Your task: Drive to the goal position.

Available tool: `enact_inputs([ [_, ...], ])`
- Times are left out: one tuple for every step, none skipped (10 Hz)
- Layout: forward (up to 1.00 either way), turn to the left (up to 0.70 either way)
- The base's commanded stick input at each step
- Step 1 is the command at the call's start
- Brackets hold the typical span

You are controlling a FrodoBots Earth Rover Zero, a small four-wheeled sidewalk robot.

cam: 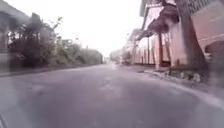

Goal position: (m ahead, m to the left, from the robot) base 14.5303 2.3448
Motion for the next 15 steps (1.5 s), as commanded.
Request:
enact_inputs([
  [1.00, 0.00],
  [1.00, 0.00],
  [1.00, 0.00],
  [1.00, 0.00],
  [1.00, 0.00],
  [1.00, 0.00],
  [1.00, 0.00],
  [1.00, 0.00],
  [1.00, 0.00],
  [1.00, 0.00],
  [1.00, 0.00],
  [1.00, 0.00],
  [1.00, 0.00],
  [1.00, 0.00],
  [1.00, 0.00],
])
